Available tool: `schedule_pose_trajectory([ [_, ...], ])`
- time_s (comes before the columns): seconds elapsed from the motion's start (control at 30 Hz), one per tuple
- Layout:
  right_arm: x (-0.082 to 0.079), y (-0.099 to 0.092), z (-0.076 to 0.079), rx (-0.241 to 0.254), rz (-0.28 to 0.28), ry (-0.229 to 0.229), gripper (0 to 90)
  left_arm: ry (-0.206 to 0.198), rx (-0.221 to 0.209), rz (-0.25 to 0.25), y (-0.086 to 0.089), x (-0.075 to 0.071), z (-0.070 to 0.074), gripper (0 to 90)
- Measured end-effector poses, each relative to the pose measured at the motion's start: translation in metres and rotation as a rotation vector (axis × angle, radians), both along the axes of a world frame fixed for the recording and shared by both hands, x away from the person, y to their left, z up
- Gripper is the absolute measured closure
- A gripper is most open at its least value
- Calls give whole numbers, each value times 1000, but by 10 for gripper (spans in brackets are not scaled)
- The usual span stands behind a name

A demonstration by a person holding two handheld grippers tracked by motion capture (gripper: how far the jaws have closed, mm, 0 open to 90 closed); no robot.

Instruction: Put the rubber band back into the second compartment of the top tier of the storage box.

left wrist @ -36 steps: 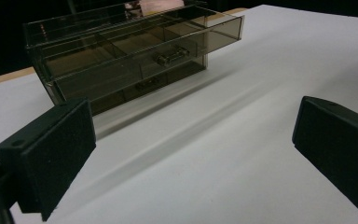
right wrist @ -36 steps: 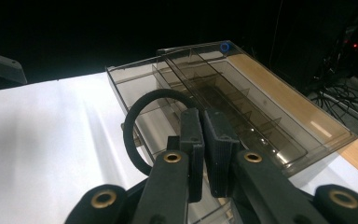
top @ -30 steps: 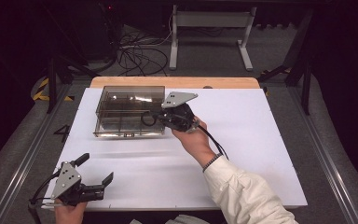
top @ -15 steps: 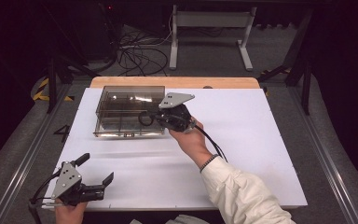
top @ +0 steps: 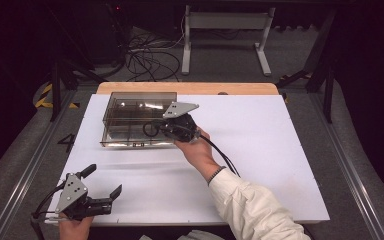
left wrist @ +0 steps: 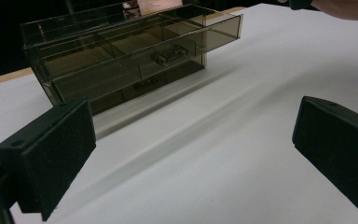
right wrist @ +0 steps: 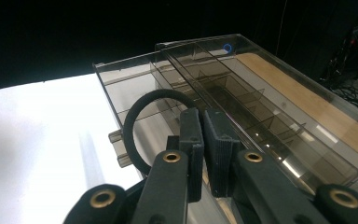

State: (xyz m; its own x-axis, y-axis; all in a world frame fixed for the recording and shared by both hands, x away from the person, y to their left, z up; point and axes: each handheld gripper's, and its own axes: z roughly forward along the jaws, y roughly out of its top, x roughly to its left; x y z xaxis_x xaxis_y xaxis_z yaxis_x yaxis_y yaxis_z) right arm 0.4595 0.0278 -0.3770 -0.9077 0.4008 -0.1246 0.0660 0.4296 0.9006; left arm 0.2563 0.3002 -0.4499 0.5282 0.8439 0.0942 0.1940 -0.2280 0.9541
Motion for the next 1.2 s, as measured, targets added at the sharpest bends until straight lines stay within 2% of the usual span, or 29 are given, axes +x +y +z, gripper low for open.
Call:
schedule_pose_trajectory([
  [0.47,10,12,-16,48,-19,48,866,-1,-1,-1,0,0,0,3],
  [0.73,11,18,-20,50,-31,48,866,0,-1,-3,0,0,0,3],
  [1.2,7,29,-24,21,-36,30,866,2,-1,-5,-1,1,-1,3],
])
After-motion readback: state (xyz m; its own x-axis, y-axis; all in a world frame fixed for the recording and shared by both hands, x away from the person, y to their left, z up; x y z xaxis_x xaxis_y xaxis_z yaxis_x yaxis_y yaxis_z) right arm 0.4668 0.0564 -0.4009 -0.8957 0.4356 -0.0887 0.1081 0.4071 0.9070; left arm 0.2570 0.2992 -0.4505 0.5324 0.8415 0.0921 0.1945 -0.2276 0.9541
